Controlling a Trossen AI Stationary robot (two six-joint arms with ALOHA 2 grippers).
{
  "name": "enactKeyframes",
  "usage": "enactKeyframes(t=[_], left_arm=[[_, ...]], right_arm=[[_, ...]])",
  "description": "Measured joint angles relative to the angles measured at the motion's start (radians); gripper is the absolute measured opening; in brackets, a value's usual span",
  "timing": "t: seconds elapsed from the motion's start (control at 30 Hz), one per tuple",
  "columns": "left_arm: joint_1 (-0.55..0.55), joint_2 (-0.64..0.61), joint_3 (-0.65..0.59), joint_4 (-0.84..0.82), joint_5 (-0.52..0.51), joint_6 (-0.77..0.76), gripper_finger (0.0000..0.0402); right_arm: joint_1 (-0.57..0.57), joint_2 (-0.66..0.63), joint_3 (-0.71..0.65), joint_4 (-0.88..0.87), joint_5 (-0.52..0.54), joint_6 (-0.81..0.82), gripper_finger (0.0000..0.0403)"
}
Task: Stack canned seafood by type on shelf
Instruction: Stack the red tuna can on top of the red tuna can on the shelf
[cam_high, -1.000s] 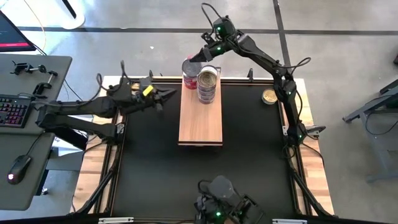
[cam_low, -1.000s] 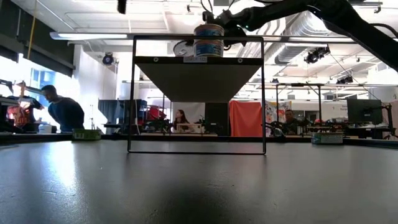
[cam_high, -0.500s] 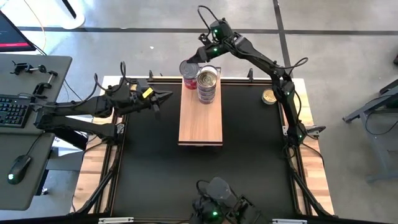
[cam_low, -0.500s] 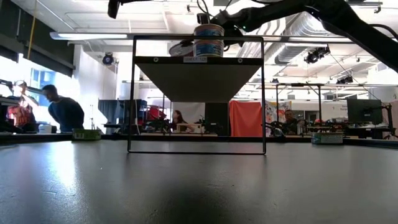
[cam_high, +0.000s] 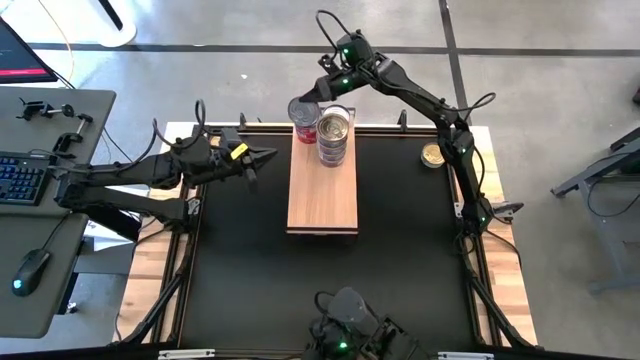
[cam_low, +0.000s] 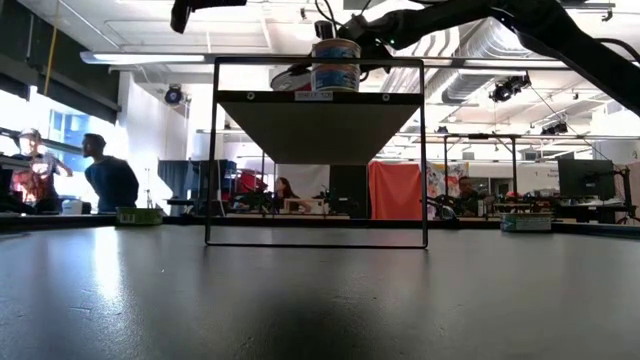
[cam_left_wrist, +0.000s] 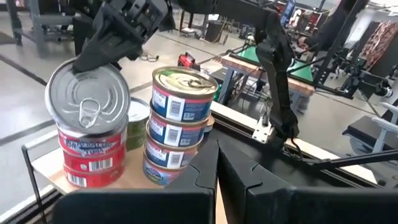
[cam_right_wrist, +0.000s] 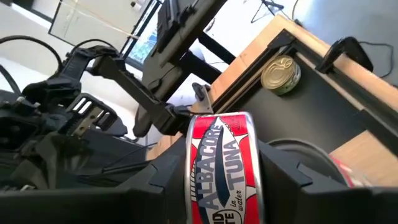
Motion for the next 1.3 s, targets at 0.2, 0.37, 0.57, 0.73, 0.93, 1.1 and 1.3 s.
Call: enactKeyframes(t=[0.2, 0.37, 0.57, 0.73, 0.93, 1.1, 1.3], left_arm=[[0.0, 0.0, 0.0, -0.009, 0.0, -0.011, 0.0], [0.0, 0.0, 0.0, -0.009, 0.0, -0.011, 0.0], [0.0, 0.0, 0.0, -0.009, 0.0, -0.003, 0.0], [0.0, 0.0, 0.0, -0.01, 0.0, -0.002, 0.0], [0.0, 0.0, 0.0, -0.026, 0.0, -0.003, 0.0], [0.0, 0.0, 0.0, -0.039, 0.0, -0.003, 0.0], [0.0, 0.0, 0.0, -0.038, 0.0, -0.004, 0.0]], right_arm=[[-0.001, 0.0, 0.0, -0.034, -0.021, 0.059, 0.0143], [-0.001, -0.001, 0.0, -0.061, -0.021, 0.005, 0.0143], [0.006, -0.002, 0.0, -0.056, -0.011, -0.007, 0.0143], [0.007, -0.002, 0.0, -0.057, -0.008, 0.006, 0.0146], [0.01, 0.012, -0.008, -0.097, 0.028, -0.001, 0.0196], [0.013, 0.003, -0.003, -0.105, 0.029, -0.042, 0.0237], [0.008, 0.004, -0.004, -0.09, 0.034, -0.076, 0.0251]])
